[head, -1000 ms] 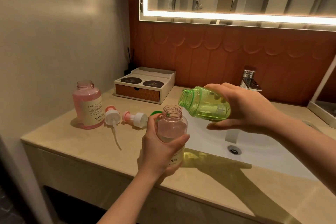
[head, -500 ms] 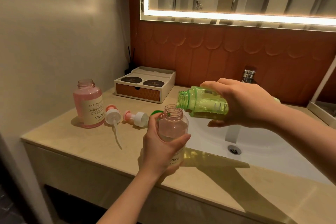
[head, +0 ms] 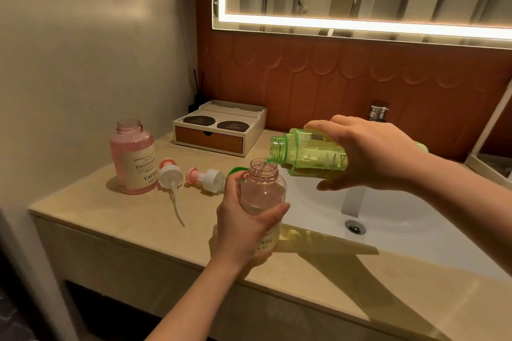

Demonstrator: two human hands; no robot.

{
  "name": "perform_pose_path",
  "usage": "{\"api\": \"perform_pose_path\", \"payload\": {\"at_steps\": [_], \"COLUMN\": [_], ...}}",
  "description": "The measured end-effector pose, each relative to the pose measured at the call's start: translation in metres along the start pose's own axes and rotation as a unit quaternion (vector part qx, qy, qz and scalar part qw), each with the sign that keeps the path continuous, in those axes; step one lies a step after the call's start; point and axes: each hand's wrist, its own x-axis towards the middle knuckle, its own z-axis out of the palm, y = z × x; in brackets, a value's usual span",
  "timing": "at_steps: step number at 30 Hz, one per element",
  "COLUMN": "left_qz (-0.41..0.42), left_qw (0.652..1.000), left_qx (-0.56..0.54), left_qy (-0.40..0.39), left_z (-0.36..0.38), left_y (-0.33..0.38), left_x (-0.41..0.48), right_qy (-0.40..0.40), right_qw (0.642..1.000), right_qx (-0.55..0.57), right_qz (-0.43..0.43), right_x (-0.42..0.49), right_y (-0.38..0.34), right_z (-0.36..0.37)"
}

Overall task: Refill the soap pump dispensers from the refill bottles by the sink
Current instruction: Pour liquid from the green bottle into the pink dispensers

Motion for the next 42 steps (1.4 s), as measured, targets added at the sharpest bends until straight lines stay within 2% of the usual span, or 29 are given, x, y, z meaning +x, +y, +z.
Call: {"api": "perform_pose_path", "payload": {"at_steps": [42], "left_qz": [0.001], "left_qw": [1.000], "left_qx": [0.002], "left_qy": [-0.005], "left_z": [0.000], "left_y": [-0.001], "left_x": [0.000], "right_qy": [-0.005], "right_qw": [0.999], "right_qx": [-0.050], "right_qz": [-0.010], "right_x": [0.000], "right_y": [0.002], "right_z": [-0.012]}}
